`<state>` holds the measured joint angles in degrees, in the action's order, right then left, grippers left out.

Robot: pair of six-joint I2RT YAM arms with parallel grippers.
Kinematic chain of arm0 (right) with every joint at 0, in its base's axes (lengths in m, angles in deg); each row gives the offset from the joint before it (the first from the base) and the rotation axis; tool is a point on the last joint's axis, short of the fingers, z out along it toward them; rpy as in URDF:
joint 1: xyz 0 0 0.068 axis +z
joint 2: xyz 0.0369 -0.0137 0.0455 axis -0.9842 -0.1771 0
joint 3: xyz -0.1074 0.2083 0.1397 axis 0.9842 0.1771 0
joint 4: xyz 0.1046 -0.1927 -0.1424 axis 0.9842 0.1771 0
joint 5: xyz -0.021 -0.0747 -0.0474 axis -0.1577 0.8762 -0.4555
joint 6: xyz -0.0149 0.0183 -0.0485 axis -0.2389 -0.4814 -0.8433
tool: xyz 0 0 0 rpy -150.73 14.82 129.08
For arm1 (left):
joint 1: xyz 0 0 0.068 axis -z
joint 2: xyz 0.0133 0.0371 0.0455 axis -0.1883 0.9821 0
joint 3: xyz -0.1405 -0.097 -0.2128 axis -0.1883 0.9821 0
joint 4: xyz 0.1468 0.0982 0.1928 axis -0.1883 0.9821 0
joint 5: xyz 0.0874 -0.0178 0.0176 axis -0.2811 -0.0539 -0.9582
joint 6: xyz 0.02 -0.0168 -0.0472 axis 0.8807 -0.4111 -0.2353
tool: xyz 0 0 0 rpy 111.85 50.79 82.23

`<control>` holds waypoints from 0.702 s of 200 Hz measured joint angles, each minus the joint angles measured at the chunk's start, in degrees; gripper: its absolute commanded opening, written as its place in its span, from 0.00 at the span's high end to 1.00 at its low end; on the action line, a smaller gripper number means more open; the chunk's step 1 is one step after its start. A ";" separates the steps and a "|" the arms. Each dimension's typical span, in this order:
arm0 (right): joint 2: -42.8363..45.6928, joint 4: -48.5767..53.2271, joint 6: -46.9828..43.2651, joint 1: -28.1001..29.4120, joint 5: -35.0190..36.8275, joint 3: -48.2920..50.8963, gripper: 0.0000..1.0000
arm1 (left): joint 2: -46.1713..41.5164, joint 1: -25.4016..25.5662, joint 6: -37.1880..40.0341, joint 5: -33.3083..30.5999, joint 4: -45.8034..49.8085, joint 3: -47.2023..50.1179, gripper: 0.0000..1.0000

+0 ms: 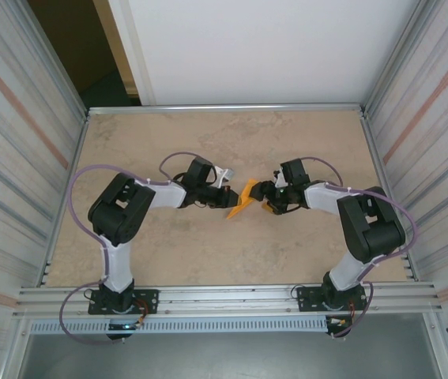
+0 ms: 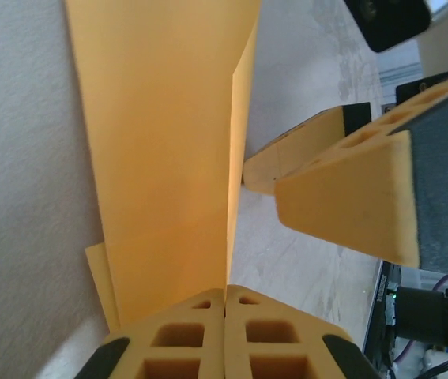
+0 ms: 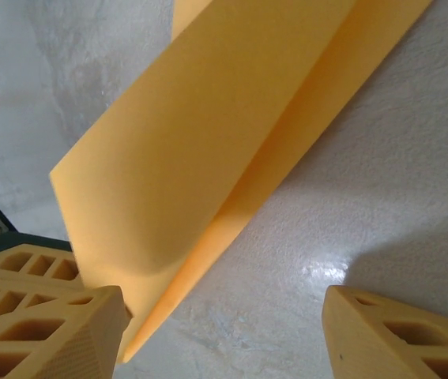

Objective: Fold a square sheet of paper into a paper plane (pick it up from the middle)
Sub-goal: Fold the wing for the fifth time at the center of the table.

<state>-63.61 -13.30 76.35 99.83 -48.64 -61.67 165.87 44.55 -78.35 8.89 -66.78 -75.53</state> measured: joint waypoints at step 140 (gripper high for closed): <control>-7.87 5.64 -1.03 0.46 1.44 -9.31 0.45 | 2.73 -1.14 -12.50 1.46 -3.87 0.33 0.88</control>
<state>-71.48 -7.66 75.33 100.29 -47.20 -70.98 168.60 43.41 -90.85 10.36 -70.65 -75.20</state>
